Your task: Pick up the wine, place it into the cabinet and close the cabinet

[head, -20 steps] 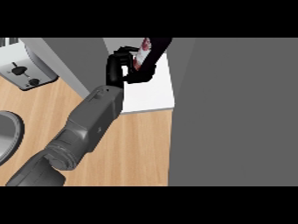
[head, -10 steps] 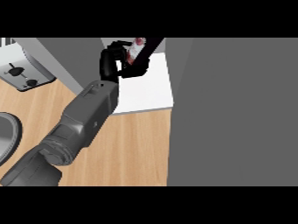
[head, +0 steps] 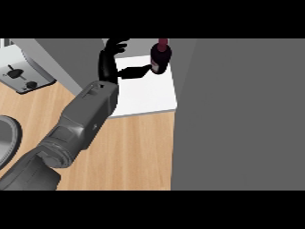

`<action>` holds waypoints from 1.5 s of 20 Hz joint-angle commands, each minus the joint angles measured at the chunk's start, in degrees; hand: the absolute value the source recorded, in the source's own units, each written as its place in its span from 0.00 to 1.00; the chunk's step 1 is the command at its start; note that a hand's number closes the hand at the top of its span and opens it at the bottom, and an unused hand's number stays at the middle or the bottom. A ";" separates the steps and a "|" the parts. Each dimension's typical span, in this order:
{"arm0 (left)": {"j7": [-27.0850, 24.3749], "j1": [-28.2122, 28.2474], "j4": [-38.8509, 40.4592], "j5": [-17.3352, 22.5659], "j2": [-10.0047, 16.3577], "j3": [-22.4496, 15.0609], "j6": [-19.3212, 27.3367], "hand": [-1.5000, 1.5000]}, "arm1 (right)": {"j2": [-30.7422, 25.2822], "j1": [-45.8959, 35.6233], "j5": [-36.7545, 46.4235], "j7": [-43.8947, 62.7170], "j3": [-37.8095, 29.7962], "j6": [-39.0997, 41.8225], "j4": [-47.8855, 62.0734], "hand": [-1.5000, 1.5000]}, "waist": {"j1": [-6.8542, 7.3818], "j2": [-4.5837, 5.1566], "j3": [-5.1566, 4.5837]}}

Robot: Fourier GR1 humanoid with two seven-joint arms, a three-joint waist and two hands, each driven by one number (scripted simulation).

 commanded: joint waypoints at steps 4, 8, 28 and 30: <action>0.86 2.11 0.05 -0.67 0.66 -0.15 0.09 0.00 | 0.77 -0.36 0.56 -0.92 -0.69 -0.65 1.05 0.00 | 0.42 0.18 -0.03; 1.25 0.93 0.04 -0.70 0.52 0.07 2.77 0.00 | -0.51 -2.13 0.04 0.40 -0.73 -1.22 0.53 0.00 | 0.32 0.20 -0.07; -7.73 0.91 -3.65 0.39 -3.08 3.43 -3.39 0.00 | 0.99 0.63 0.46 -0.65 0.85 0.70 0.74 0.00 | 1.88 -0.96 0.01; -10.04 3.71 -6.44 1.66 -3.09 4.61 -3.88 0.00 | 0.65 -0.74 0.96 0.42 1.50 -0.15 0.68 0.00 | 1.08 -0.71 -0.04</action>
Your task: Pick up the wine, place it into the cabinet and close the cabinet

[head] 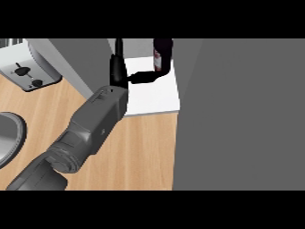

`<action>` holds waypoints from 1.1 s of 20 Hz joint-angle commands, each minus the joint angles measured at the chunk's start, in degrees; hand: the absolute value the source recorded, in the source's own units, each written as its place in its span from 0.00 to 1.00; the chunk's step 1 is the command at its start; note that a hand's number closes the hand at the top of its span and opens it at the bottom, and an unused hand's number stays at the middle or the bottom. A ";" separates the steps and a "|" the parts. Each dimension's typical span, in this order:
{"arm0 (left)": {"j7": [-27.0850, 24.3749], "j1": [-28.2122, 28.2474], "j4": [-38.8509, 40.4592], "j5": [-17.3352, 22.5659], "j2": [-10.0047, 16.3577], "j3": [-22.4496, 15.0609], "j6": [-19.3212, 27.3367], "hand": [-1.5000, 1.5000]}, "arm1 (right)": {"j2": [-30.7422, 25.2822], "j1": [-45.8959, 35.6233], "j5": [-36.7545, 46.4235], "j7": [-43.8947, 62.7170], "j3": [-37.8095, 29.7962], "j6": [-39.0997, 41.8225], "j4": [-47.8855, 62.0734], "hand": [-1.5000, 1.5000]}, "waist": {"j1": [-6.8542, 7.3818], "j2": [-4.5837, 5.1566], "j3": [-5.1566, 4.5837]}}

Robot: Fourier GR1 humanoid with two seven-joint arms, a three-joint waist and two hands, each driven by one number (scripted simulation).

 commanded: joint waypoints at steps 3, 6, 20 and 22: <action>-3.43 2.03 -5.24 1.03 -0.42 1.41 -0.93 0.00 | -0.58 0.48 -1.26 2.72 0.10 -1.69 -3.12 0.00 | 0.66 -0.73 0.01; -3.94 6.83 -13.72 1.72 -0.43 -1.47 0.84 0.00 | 1.08 -1.67 2.01 1.80 1.89 -2.86 -0.34 0.00 | 0.68 -1.02 0.04; -2.34 23.97 -43.13 5.61 -0.43 -15.75 12.60 0.00 | -0.04 5.09 0.02 1.97 -1.75 -1.53 -5.13 0.00 | 4.49 -2.13 0.11; -2.93 29.20 -51.77 5.81 -0.43 -20.83 17.67 0.00 | 1.64 3.17 4.62 2.06 0.49 -4.19 -3.85 0.00 | 4.95 -2.25 0.10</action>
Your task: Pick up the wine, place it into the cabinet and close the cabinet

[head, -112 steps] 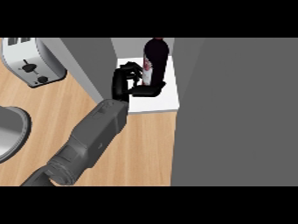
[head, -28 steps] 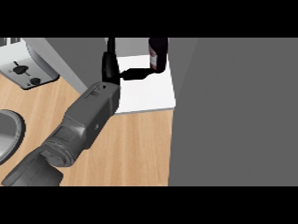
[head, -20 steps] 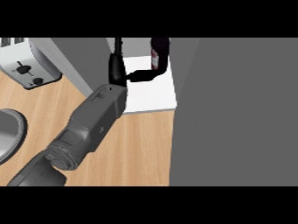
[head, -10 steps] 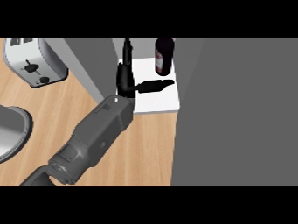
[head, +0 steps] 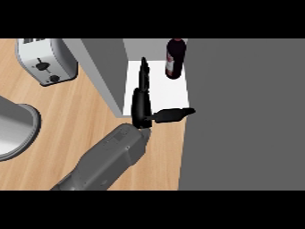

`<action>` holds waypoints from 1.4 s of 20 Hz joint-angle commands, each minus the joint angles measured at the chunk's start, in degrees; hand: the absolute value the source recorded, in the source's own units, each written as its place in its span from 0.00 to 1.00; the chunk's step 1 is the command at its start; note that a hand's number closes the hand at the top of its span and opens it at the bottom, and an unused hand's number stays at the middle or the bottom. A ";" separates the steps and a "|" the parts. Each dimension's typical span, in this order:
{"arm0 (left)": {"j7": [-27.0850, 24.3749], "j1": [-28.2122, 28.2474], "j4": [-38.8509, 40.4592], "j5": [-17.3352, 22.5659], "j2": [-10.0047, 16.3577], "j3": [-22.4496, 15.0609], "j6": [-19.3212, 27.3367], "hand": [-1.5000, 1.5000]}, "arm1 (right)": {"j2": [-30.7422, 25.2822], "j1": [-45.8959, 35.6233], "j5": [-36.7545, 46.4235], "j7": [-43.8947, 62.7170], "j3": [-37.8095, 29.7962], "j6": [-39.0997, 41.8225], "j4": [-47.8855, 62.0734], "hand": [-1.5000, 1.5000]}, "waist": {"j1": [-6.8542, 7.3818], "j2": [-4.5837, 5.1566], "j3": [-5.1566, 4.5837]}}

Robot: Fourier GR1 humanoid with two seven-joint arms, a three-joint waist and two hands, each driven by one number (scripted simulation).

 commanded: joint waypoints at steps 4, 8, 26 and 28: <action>0.51 10.91 -14.55 -3.63 1.68 -2.72 0.40 0.00 | 0.08 4.50 -0.69 0.01 -2.59 -0.47 -5.47 0.00 | 0.97 -0.16 0.01; 3.67 18.30 -28.37 -7.10 5.76 -8.45 4.01 0.00 | -0.02 1.69 2.38 1.13 -0.41 -2.18 -4.54 0.00 | 1.55 -0.22 0.00; 7.93 40.74 -56.62 -14.19 26.78 -12.33 2.34 1.00 | -10.86 5.20 -0.41 -2.33 -3.76 14.53 1.00 1.00 | 1.27 0.03 0.02; 7.55 45.43 -62.47 -15.12 31.28 -13.04 3.93 1.00 | -10.91 12.16 -3.24 -4.51 -4.83 19.82 -2.82 1.00 | 0.84 -0.28 0.08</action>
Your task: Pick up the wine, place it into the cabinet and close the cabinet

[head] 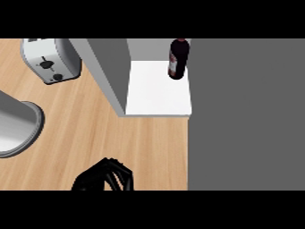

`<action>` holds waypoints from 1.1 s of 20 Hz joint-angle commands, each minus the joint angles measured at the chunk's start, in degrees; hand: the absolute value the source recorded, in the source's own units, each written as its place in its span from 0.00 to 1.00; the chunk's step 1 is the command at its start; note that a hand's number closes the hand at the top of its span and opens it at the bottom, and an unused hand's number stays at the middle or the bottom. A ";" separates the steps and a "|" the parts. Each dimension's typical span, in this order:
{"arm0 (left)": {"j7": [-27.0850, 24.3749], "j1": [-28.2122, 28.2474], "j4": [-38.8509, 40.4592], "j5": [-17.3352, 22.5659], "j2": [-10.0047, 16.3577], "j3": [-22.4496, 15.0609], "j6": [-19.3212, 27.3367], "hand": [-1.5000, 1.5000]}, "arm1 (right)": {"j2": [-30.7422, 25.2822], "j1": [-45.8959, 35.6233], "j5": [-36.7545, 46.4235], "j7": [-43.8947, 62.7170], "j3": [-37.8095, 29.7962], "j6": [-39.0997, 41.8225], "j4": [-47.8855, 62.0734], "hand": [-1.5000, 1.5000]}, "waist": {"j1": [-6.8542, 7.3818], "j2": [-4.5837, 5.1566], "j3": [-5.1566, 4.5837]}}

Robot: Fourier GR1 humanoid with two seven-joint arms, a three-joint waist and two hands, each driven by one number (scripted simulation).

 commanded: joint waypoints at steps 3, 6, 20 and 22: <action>-0.93 6.78 -7.92 -0.44 11.04 2.27 -4.04 1.00 | -2.56 2.08 -5.28 1.16 5.20 7.15 1.02 1.00 | 0.67 0.06 -0.01; -3.97 10.29 -7.27 2.10 14.11 6.61 -8.53 1.00 | -4.59 6.11 -9.76 3.73 8.77 8.90 -2.34 1.00 | 0.66 0.04 -0.11; -8.40 20.22 -8.34 12.54 24.64 23.87 -21.46 1.00 | 4.84 5.46 6.97 6.30 36.59 11.42 -12.13 1.00 | 0.06 -0.62 -0.28; -9.31 22.97 -8.25 14.53 26.21 25.69 -24.67 1.00 | 6.83 4.63 8.08 7.67 39.86 9.73 -12.49 1.00 | 0.32 -0.87 -0.33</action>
